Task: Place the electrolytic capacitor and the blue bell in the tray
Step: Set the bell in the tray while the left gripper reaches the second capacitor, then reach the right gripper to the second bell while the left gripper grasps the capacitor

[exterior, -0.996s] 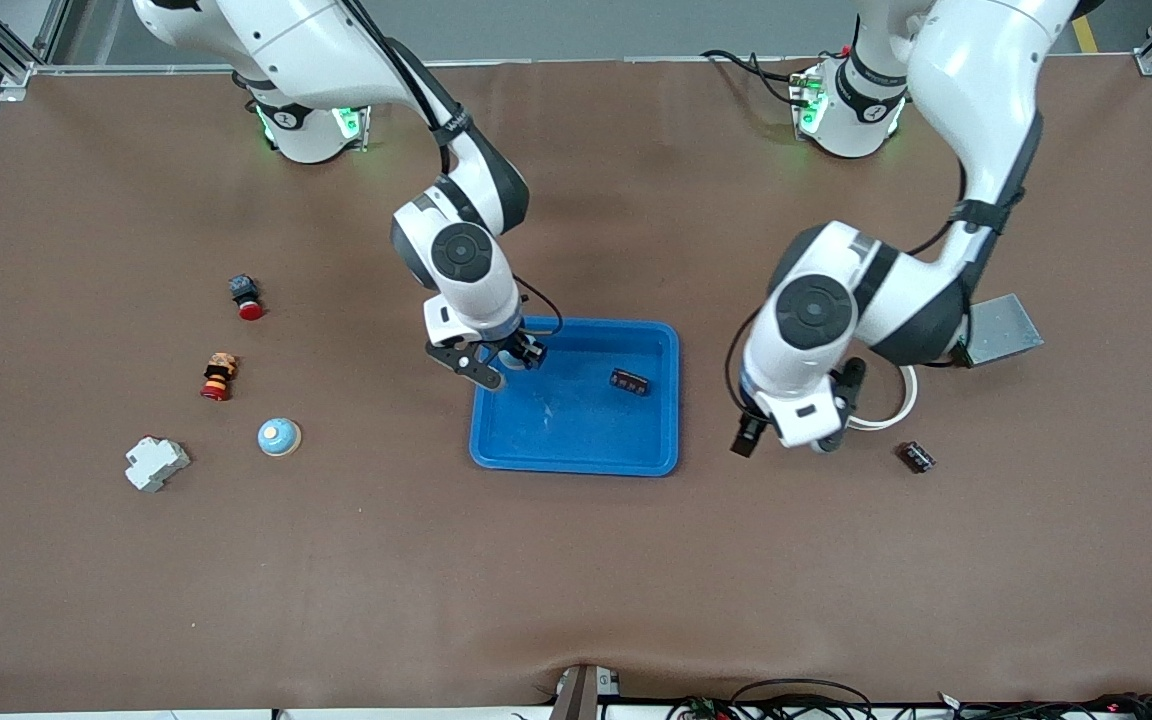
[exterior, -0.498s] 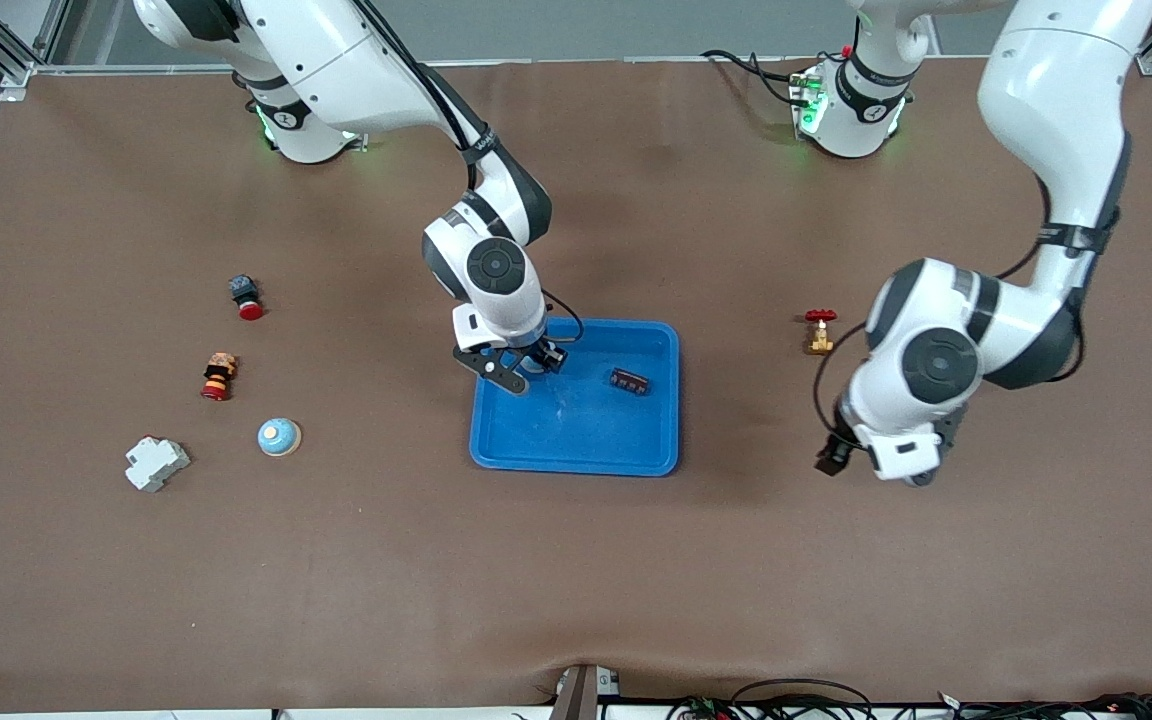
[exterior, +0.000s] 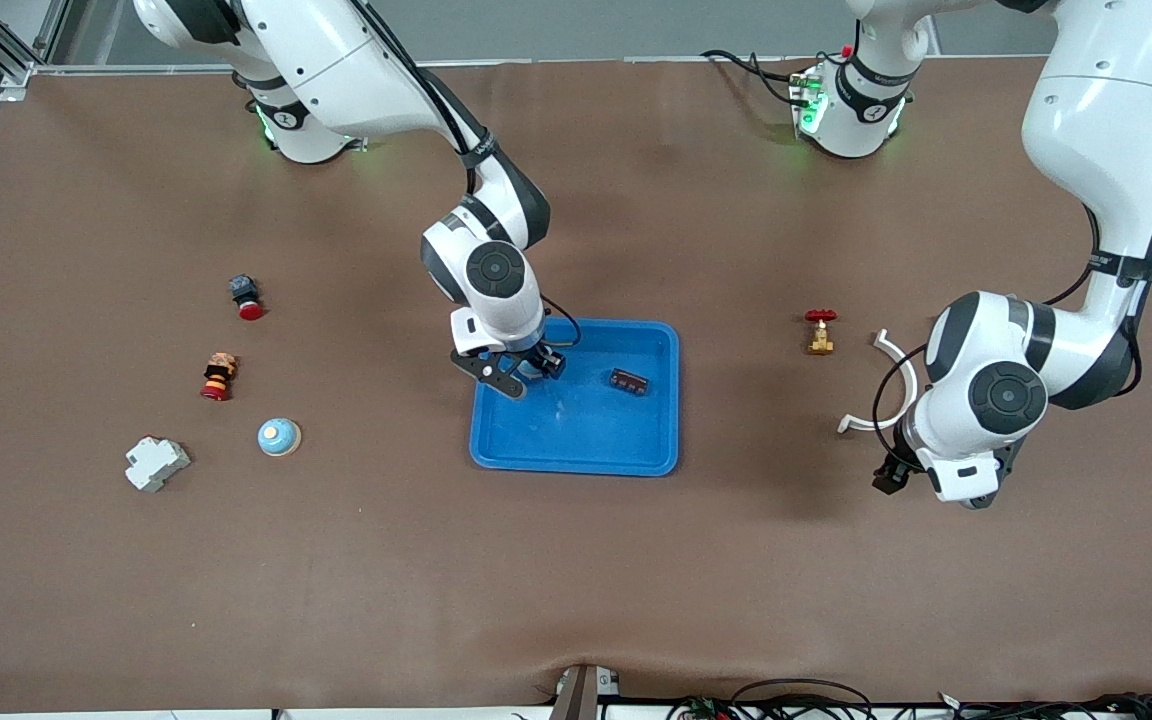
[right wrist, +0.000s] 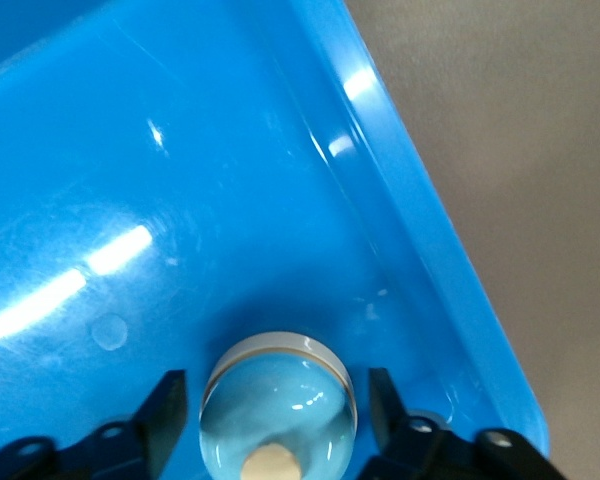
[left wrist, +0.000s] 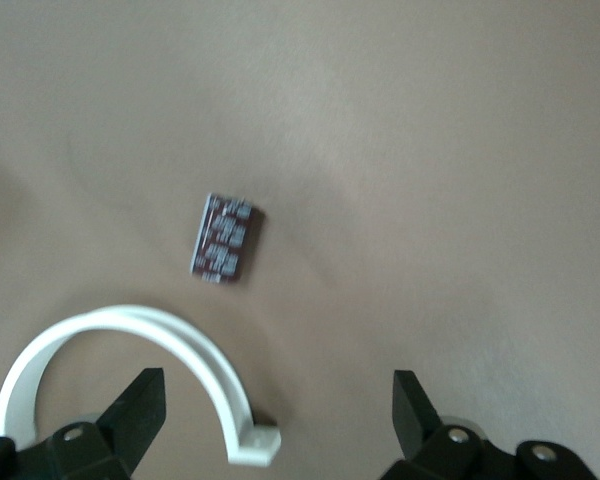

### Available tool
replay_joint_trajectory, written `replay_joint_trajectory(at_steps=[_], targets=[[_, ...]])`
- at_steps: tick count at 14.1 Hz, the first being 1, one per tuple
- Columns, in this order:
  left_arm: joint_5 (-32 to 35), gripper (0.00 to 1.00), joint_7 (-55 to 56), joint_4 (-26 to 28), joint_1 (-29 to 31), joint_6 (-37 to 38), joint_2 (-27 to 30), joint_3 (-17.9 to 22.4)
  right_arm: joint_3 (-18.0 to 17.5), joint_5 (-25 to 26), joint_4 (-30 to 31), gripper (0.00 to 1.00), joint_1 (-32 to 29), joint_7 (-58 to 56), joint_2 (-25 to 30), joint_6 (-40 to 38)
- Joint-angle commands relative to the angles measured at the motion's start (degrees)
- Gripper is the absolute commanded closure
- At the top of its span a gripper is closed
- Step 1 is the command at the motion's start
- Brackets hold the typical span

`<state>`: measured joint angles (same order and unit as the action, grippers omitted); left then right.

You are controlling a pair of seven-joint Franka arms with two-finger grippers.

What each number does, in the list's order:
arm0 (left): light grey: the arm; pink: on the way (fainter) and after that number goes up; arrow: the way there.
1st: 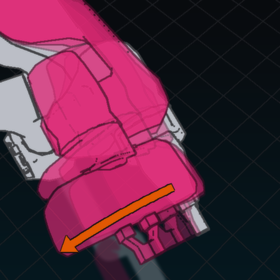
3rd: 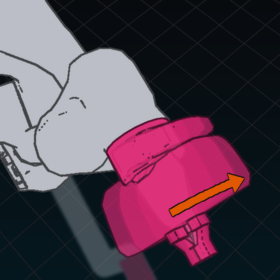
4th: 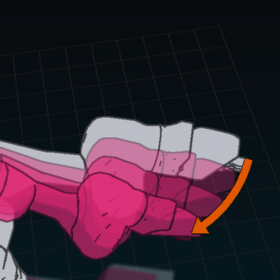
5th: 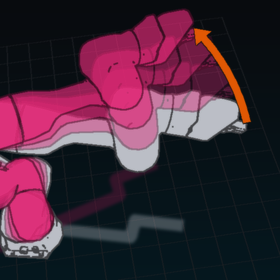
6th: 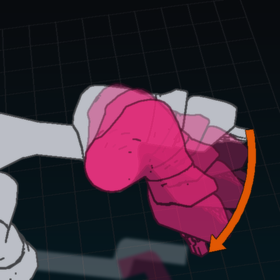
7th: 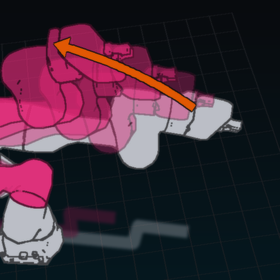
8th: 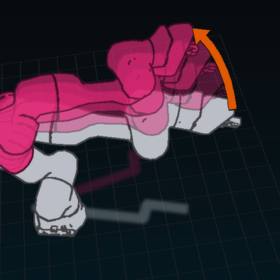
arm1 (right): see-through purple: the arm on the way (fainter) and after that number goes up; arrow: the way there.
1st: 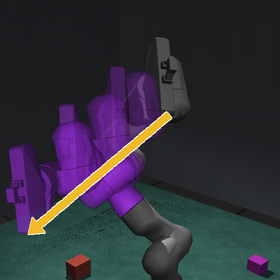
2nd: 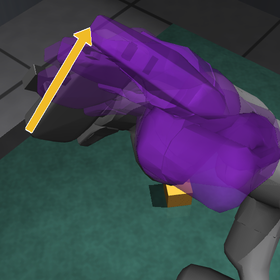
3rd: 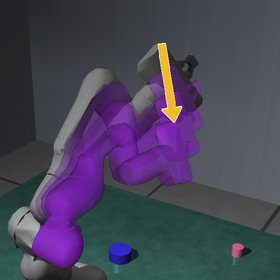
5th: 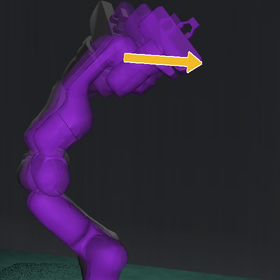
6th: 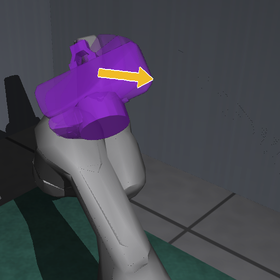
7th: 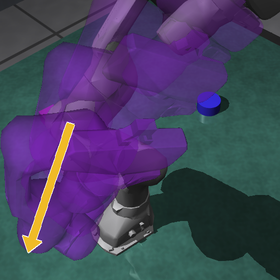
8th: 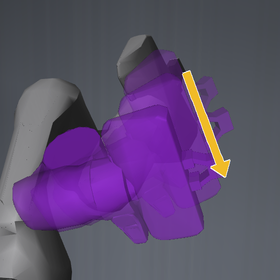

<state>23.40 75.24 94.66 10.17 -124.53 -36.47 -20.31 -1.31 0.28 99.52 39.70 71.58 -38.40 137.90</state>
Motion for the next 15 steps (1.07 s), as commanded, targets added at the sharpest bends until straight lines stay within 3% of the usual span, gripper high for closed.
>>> replay_joint_trajectory(at_steps=[1,4,7,12,15], targets=[[2.9,0.00,-4.6,0.2,3.4,-2.6,-1.3,-0.4,0.4,2.4,-8.0,0.00,-0.3,0.8,-0.7,-10.5],[3.1,0.00,-7.8,0.2,4.6,-4.8,-2.8,-0.3,0.4,2.2,-15.2,0.00,-1.5,-5.9,-0.5,-21.9],[3.6,0.00,-9.7,0.2,5.0,-8.1,-4.5,0.6,0.8,2.4,-15.1,0.00,-5.6,-19.0,2.5,-26.0],[6.1,0.14,-9.7,1.5,6.4,-9.2,-5.5,0.8,0.8,3.4,-9.7,0.00,-14.6,-36.6,7.9,-23.8],[6.1,0.23,-9.7,3.6,6.5,-10.8,-5.4,0.8,0.8,3.4,-0.9,0.00,-20.7,-47.6,11.8,-16.0]])
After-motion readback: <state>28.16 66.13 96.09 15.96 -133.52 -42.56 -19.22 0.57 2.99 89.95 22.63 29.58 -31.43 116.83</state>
